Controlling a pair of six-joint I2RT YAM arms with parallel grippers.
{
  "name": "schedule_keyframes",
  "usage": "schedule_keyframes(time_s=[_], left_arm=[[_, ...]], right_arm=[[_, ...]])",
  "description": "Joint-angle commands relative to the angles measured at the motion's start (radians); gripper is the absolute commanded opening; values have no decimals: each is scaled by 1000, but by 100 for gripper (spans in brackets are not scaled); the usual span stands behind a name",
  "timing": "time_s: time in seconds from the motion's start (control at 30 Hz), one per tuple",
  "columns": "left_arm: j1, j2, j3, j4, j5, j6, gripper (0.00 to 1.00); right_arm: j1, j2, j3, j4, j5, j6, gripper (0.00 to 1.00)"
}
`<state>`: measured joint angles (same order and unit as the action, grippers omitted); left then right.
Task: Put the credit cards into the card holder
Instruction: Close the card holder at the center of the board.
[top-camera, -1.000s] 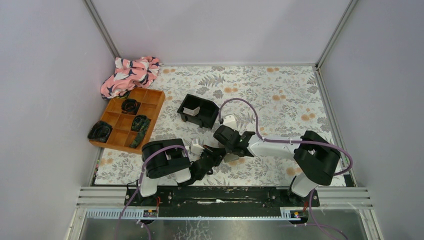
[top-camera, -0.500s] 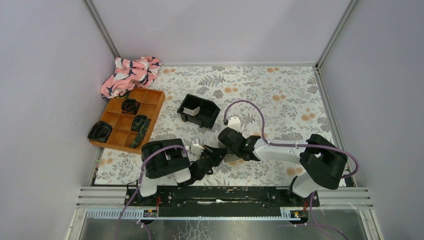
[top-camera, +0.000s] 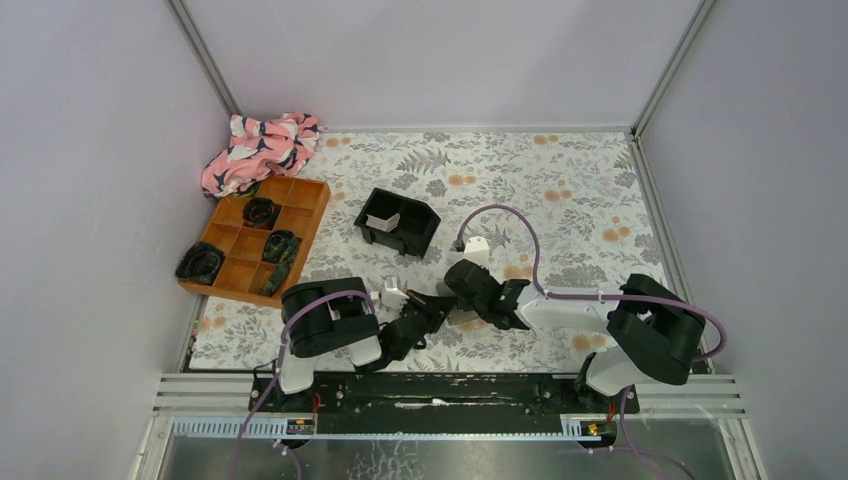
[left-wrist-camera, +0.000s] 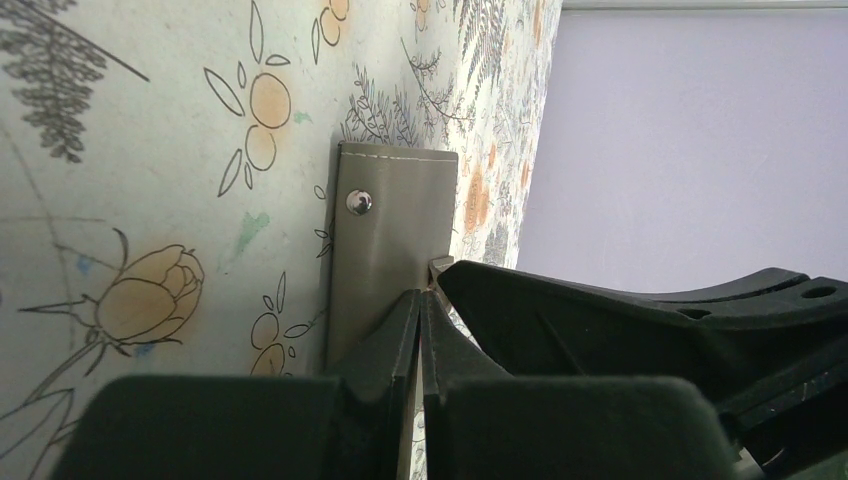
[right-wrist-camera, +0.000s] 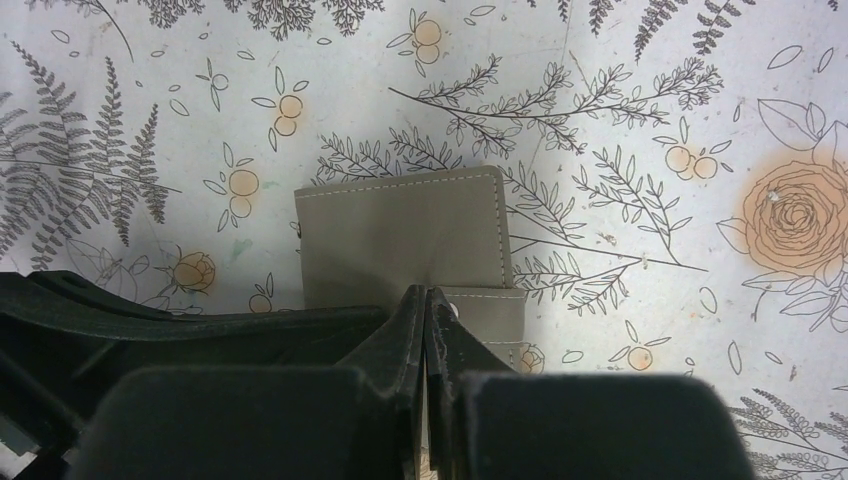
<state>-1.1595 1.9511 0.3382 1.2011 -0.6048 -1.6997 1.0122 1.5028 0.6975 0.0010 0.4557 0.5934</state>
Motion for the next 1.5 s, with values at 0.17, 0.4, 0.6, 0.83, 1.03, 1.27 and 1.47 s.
schedule_keyframes(time_s=[0.17, 0.4, 0.6, 0.83, 1.03, 1.27, 1.47], left_arm=[[-9, -2, 0, -219, 35, 55, 6], [-8, -8, 8, -238, 34, 58, 6], [-10, -17, 12, -260, 32, 61, 6], [-12, -29, 19, -293, 25, 64, 6], [-15, -36, 16, -316, 16, 62, 6], [-16, -37, 18, -335, 10, 59, 6], [-17, -32, 26, -346, 14, 60, 6]], right_arm=[[17, -20, -109, -24, -56, 69, 0], [17, -42, -182, 27, -51, 104, 0], [16, -63, -245, 67, -31, 135, 0], [-27, -110, -330, 148, -37, 155, 0], [-152, -157, -423, 296, -168, 160, 0], [-219, -128, -462, 395, -277, 212, 0], [-291, -72, -522, 516, -364, 287, 0]])
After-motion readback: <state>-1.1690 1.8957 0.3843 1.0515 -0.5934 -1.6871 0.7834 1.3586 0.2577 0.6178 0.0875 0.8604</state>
